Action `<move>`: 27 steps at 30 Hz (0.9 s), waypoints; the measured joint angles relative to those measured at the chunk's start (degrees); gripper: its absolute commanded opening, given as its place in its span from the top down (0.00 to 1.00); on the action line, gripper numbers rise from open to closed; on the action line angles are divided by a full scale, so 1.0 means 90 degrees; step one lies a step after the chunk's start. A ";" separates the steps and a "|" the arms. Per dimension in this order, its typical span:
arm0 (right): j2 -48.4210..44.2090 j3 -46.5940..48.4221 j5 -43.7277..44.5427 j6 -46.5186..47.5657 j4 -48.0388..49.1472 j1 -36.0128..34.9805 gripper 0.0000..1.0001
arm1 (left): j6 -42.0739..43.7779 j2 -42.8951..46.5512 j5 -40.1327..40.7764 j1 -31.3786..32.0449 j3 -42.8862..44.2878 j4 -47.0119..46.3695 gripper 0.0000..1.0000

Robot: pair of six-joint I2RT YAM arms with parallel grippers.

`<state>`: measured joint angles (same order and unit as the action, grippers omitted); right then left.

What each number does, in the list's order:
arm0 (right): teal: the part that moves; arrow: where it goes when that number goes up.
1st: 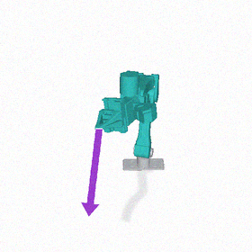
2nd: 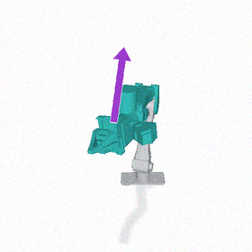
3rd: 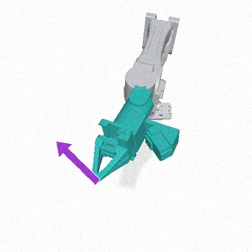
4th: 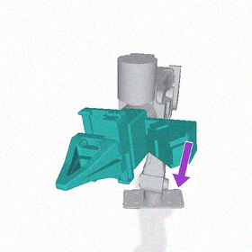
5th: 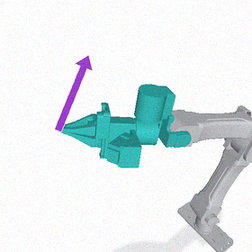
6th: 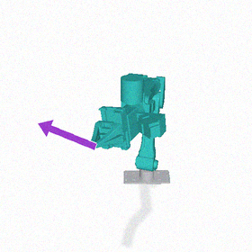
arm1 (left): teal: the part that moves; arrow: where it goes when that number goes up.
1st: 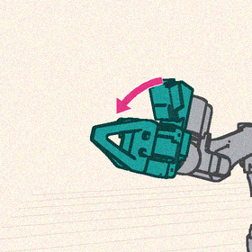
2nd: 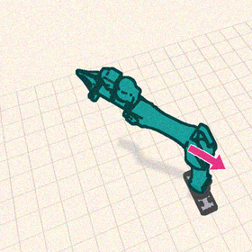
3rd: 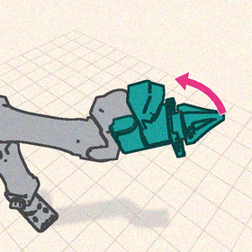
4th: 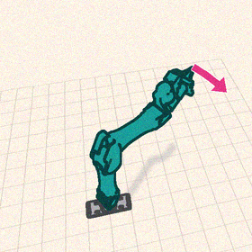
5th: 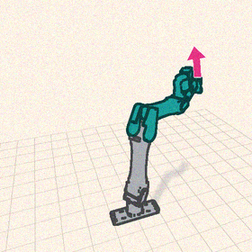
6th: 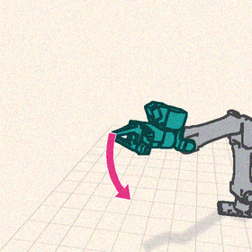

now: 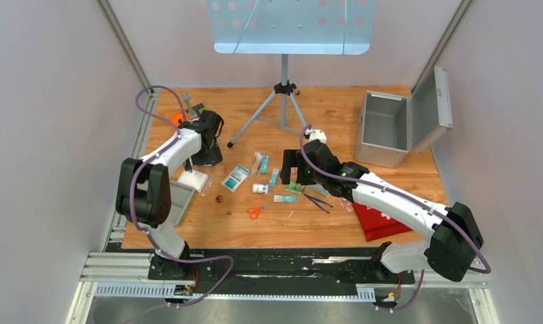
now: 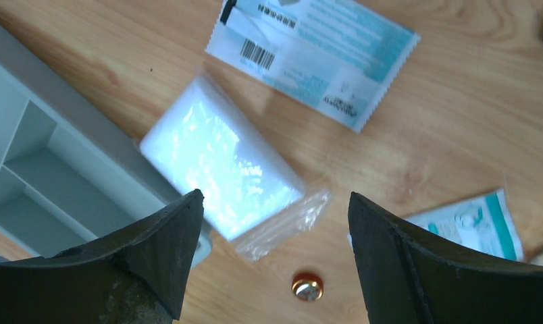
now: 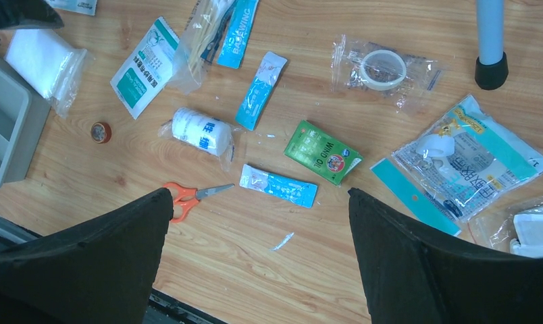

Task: Organize the medicine kit
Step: Pick up the medical item at the center of the board.

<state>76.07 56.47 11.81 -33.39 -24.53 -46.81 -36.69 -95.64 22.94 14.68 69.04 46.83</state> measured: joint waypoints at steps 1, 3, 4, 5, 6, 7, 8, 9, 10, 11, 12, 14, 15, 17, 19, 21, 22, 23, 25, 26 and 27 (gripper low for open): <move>-0.0012 -0.0010 -0.0002 0.0000 0.0002 0.0000 0.00 | -0.0063 -0.0189 0.0073 -0.0012 0.0107 0.0005 0.18; -0.0058 -0.0046 -0.0005 -0.0005 -0.0002 0.0000 0.00 | -0.0185 -0.0580 0.0204 -0.0039 0.0296 -0.0022 0.22; -0.0090 -0.0070 0.0000 -0.0007 0.0005 0.0000 0.00 | -0.0231 -0.0714 0.0233 -0.0056 0.0335 -0.0039 0.23; -0.0124 -0.0087 -0.0002 -0.0007 0.0000 0.0000 0.00 | -0.0279 -0.0857 0.0272 -0.0070 0.0364 -0.0051 0.26; -0.0168 -0.0119 0.0000 -0.0007 0.0000 0.0000 0.00 | -0.0328 -0.0959 0.0304 -0.0083 0.0374 -0.0049 0.27; -0.0204 -0.0138 0.0000 -0.0010 0.0000 0.0000 0.00 | -0.0374 -0.1049 0.0330 -0.0100 0.0376 -0.0049 0.30; -0.0238 -0.0153 0.0000 -0.0010 -0.0007 0.0000 0.00 | -0.0423 -0.1127 0.0347 -0.0126 0.0376 -0.0049 0.32; -0.0257 -0.0153 0.0000 -0.0012 -0.0005 0.0000 0.00 | -0.0466 -0.1175 0.0347 -0.0155 0.0376 -0.0049 0.35; -0.0277 -0.0153 0.0000 -0.0012 0.0002 0.0000 0.00 | -0.0510 -0.1219 0.0345 -0.0202 0.0376 -0.0053 0.37; -0.0294 -0.0153 0.0000 -0.0015 -0.0002 0.0000 0.00 | -0.0544 -0.1241 0.0342 -0.0245 0.0376 -0.0061 0.40; -0.0301 -0.0153 0.0000 -0.0015 -0.0002 0.0000 0.00 | -0.0578 -0.1260 0.0345 -0.0299 0.0376 -0.0068 0.43; -0.0313 -0.0153 0.0002 -0.0019 -0.0002 0.0000 0.00 | -0.0624 -0.1280 0.0347 -0.0374 0.0376 -0.0092 0.48; -0.0316 -0.0153 0.0005 -0.0019 0.0000 0.0000 0.00 | -0.0636 -0.1285 0.0345 -0.0406 0.0376 -0.0104 0.51; -0.0316 -0.0153 0.0007 -0.0022 -0.0002 0.0000 0.00 | -0.0656 -0.1297 0.0342 -0.0435 0.0376 -0.0109 0.55; -0.0313 -0.0153 0.0012 -0.0024 -0.0002 0.0000 0.00 | -0.0653 -0.1307 0.0347 -0.0437 0.0374 -0.0109 0.60; -0.0313 -0.0153 0.0034 -0.0046 -0.0002 0.0000 0.00 | -0.0651 -0.1307 0.0350 -0.0437 0.0374 -0.0109 0.67; -0.0313 -0.0153 0.0039 -0.0056 -0.0002 0.0000 0.00 | -0.0653 -0.1307 0.0350 -0.0437 0.0374 -0.0112 0.72; -0.0313 -0.0153 0.0058 -0.0070 -0.0002 0.0000 0.00 | -0.0653 -0.1307 0.0350 -0.0437 0.0374 -0.0112 0.76; -0.0313 -0.0153 0.0078 -0.0095 -0.0002 0.0000 0.00 | -0.0653 -0.1307 0.0342 -0.0437 0.0374 -0.0119 0.86; -0.0313 -0.0153 0.0080 -0.0107 -0.0002 0.0000 0.00 | -0.0663 -0.1307 0.0342 -0.0435 0.0376 -0.0134 0.92; -0.0313 -0.0153 0.0083 -0.0117 -0.0005 0.0000 0.00 | -0.0663 -0.1307 0.0338 -0.0432 0.0376 -0.0141 0.95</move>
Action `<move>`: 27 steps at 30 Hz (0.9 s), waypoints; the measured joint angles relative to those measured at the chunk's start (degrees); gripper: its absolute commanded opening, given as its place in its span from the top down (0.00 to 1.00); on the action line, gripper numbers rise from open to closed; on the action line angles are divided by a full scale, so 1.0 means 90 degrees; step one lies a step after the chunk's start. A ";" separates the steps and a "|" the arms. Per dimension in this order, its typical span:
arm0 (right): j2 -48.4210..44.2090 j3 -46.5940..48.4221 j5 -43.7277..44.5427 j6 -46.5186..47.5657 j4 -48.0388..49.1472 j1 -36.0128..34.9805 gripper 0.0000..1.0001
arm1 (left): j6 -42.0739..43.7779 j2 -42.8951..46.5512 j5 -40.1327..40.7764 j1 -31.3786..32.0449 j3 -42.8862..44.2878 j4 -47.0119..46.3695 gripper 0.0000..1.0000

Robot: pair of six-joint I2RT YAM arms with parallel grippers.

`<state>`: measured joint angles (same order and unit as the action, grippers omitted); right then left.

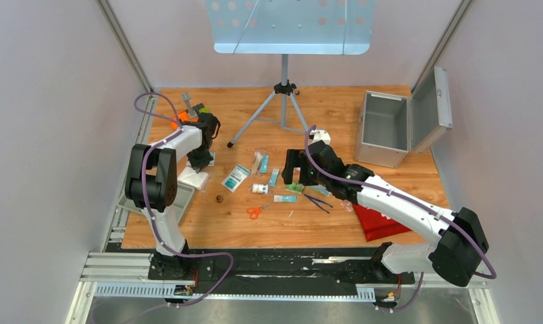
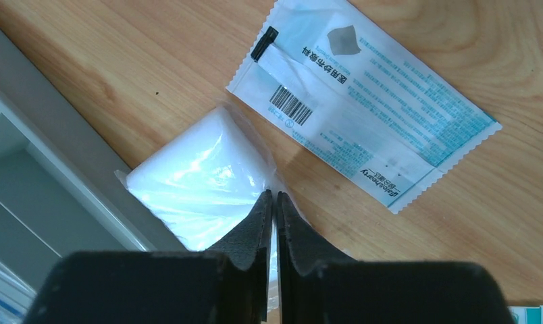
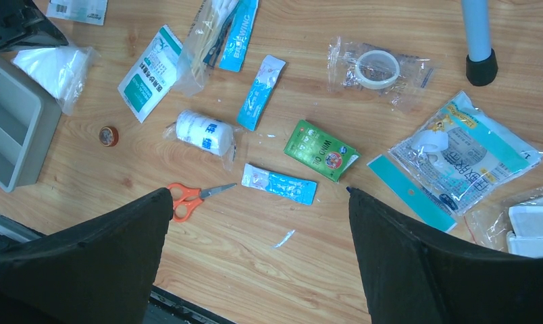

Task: Organize the medicine kit
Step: Pick up the medical item at the center of the board, then place the medical item at the center of the board.

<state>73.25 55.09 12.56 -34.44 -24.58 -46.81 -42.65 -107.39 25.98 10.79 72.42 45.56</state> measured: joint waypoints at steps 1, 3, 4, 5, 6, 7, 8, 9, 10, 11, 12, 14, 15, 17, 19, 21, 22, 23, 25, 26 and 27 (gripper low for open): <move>0.0000 0.0000 0.0000 -0.0007 0.0002 0.0000 0.00 | -0.0005 0.0000 -0.0002 0.0002 -0.0002 -0.0002 1.00; 0.0000 0.0000 0.0007 -0.0024 0.0000 0.0000 0.00 | -0.0022 0.0024 -0.0015 0.0012 0.0000 0.0002 1.00; 0.0000 0.0000 0.0017 -0.0029 0.0000 0.0000 0.00 | -0.0041 0.0068 -0.0032 0.0015 -0.0007 0.0005 1.00; 0.0000 0.0000 0.0034 -0.0041 -0.0002 0.0000 0.00 | -0.0061 0.0117 -0.0046 0.0022 -0.0019 0.0015 1.00; 0.0000 0.0000 0.0051 -0.0051 -0.0002 0.0000 0.00 | -0.0085 0.0221 -0.0053 0.0046 -0.0058 0.0012 1.00; 0.0000 0.0000 0.0061 -0.0058 -0.0005 0.0000 0.00 | -0.0092 0.0338 -0.0066 0.0073 -0.0085 0.0046 1.00; 0.0000 0.0000 0.0078 -0.0068 -0.0005 0.0000 0.00 | -0.0097 0.0469 -0.0068 0.0104 -0.0109 0.0080 1.00; 0.0000 0.0000 0.0095 -0.0075 -0.0005 0.0000 0.00 | -0.0097 0.0629 -0.0068 0.0143 -0.0124 0.0129 1.00; 0.0000 0.0000 0.0102 -0.0078 -0.0007 0.0000 0.00 | -0.0090 0.0816 -0.0070 0.0194 -0.0129 0.0165 1.00; 0.0000 0.0000 0.0112 -0.0087 -0.0007 0.0000 0.00 | -0.0061 0.1022 -0.0073 0.0255 -0.0129 0.0192 1.00; 0.0000 0.0000 0.0121 -0.0095 -0.0010 0.0000 0.00 | -0.0022 0.1273 -0.0100 0.0313 -0.0129 0.0199 1.00; 0.0000 0.0000 0.0172 -0.0102 -0.0012 0.0000 0.00 | 0.0102 0.1545 -0.0175 0.0461 -0.0129 0.0197 1.00; 0.0000 0.0000 0.0240 -0.0102 -0.0022 0.0000 0.00 | 0.0245 0.1705 -0.0262 0.0551 -0.0129 0.0192 1.00; 0.0000 0.0000 0.0376 -0.0097 -0.0056 0.0000 0.00 | 0.0534 0.1950 -0.0510 0.0748 -0.0131 0.0143 1.00; 0.0000 0.0002 0.0563 -0.0087 -0.0126 0.0000 0.00 | 0.0908 0.2171 -0.0809 0.0988 -0.0223 -0.0070 1.00; 0.0000 0.0000 0.0782 -0.0046 -0.0197 0.0000 0.00 | 0.1304 0.2419 -0.1224 0.1236 -0.0471 -0.0386 1.00; -0.0002 0.0000 0.0884 -0.0034 -0.0226 0.0000 0.00 | 0.1486 0.2540 -0.1443 0.1333 -0.0624 -0.0554 1.00; -0.0015 0.0000 0.1001 -0.0002 -0.0267 0.0000 0.00 | 0.1707 0.2708 -0.1768 0.1443 -0.0848 -0.0814 1.00; -0.0061 -0.0007 0.1173 0.0012 -0.0301 0.0000 0.00 | 0.2108 0.3031 -0.2344 0.1625 -0.1285 -0.1251 0.95; -0.0097 -0.0024 0.1243 0.0010 -0.0299 0.0000 0.00 | 0.2271 0.3174 -0.2594 0.1705 -0.1474 -0.1421 0.94; -0.0153 -0.0058 0.1321 0.0005 -0.0304 0.0000 0.00 | 0.2378 0.3247 -0.2747 0.1758 -0.1566 -0.1513 0.90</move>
<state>71.88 54.57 24.45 -34.39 -27.31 -46.81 -21.26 -78.17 1.26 26.61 58.33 31.94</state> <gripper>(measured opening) 0.998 0.033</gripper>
